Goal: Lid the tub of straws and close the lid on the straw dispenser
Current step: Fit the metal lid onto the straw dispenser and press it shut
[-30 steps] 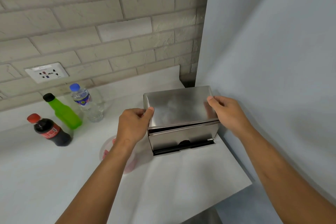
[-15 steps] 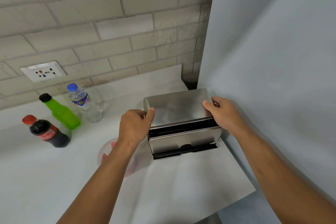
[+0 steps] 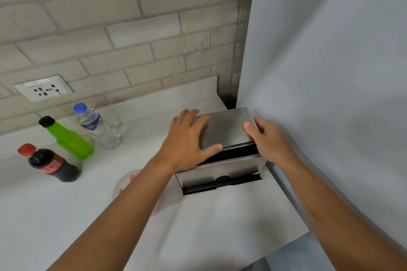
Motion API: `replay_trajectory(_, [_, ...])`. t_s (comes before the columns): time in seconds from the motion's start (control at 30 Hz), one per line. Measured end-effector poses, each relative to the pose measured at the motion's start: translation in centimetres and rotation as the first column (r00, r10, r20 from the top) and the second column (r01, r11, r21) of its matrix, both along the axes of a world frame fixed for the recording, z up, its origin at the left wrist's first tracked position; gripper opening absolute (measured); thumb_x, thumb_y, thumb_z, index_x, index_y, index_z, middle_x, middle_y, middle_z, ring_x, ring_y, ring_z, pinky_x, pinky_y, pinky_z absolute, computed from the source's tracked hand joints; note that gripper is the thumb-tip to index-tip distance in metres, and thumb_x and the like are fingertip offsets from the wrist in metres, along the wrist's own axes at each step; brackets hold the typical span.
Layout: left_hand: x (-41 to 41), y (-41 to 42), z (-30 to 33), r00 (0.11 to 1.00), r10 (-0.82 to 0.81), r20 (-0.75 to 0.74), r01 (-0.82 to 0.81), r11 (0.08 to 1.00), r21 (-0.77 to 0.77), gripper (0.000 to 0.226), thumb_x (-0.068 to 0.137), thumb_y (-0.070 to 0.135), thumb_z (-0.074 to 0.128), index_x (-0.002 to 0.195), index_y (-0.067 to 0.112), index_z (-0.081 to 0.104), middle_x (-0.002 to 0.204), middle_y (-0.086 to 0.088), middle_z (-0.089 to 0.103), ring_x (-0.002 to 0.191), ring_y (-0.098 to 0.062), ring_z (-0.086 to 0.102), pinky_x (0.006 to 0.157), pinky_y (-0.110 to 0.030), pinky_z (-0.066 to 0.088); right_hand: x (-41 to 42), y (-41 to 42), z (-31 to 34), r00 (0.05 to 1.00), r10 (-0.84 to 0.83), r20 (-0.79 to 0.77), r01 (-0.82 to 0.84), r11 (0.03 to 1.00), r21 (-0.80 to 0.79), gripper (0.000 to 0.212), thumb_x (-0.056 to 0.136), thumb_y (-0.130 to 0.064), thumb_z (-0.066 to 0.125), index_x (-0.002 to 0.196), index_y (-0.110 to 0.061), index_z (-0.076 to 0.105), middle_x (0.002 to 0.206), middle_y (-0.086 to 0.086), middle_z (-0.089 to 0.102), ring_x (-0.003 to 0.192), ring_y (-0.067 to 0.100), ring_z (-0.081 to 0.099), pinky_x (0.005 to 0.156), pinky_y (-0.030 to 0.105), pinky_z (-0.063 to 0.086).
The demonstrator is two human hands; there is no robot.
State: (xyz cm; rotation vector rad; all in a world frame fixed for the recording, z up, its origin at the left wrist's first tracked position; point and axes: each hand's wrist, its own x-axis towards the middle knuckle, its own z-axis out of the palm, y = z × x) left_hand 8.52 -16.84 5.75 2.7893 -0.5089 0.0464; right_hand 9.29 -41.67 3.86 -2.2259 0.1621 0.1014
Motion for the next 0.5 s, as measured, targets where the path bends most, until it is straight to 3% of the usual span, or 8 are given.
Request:
replay_trajectory(0.1, [0.8,-2.2,-0.2,0.985,-0.152,-0.087,0.164,0.974,0.158,0.110,0.079,0.089,0.046,0.165,0.027,0.016,0.173,-0.011,0.015,0.159,-0.039,0.010,0.129,-0.059,0.008,-0.2,-0.2,-0.2,0.999,0.000,-0.033,0.000,1.000,-0.001,0.071,0.088,-0.075,0.041,0.116,-0.012,0.058,0.108,0.004,0.062,0.104,0.025,0.061,0.091,0.038,0.049])
replay_trajectory(0.17, [1.2,-3.0,-0.7,0.980,-0.185,-0.079,0.198,0.951,0.236,0.117,0.076,0.094,0.042,0.166,0.026,0.008,0.173,-0.011,0.014,0.157,-0.040,0.013,0.128,-0.061,0.008,-0.3,-0.4,-0.6,1.000,0.020,-0.014,-0.020,1.000,0.005,0.082,0.085,-0.081,0.038,0.125,-0.012,0.057,0.109,-0.002,0.060,0.104,0.020,0.059,0.091,0.037,0.049])
replay_trajectory(0.3, [1.4,-3.4,-1.2,0.979,-0.196,-0.059,0.205,0.934,0.293,0.120,0.074,0.095,0.039,0.166,0.027,0.003,0.174,-0.012,0.011,0.156,-0.042,0.013,0.127,-0.060,0.010,-1.5,-0.5,-0.4,0.996,0.061,0.070,-0.060,0.998,-0.018,0.058,0.101,-0.049,0.050,0.150,-0.018,0.043,0.139,-0.001,0.058,0.130,0.019,0.054,0.108,0.041,0.046])
replay_trajectory(0.4, [1.1,-3.4,-1.2,0.976,-0.213,-0.044,0.216,0.930,0.298,0.116,0.077,0.091,0.041,0.166,0.026,0.004,0.173,-0.013,0.012,0.155,-0.042,0.015,0.126,-0.059,0.013,-3.1,-1.4,-0.8,0.982,0.184,0.040,-0.185,0.983,0.003,0.081,0.094,-0.046,0.065,0.160,-0.031,0.021,0.162,-0.007,0.037,0.148,0.012,0.037,0.120,0.044,0.036])
replay_trajectory(0.5, [0.8,-3.5,-1.2,0.974,-0.223,-0.038,0.224,0.926,0.304,0.113,0.080,0.089,0.040,0.166,0.026,0.003,0.173,-0.014,0.011,0.155,-0.043,0.015,0.126,-0.059,0.012,-4.3,-2.6,-1.8,0.963,0.266,0.047,-0.267,0.963,0.024,0.094,0.088,-0.045,0.073,0.160,-0.039,0.012,0.167,-0.014,0.024,0.153,0.007,0.027,0.124,0.045,0.030])
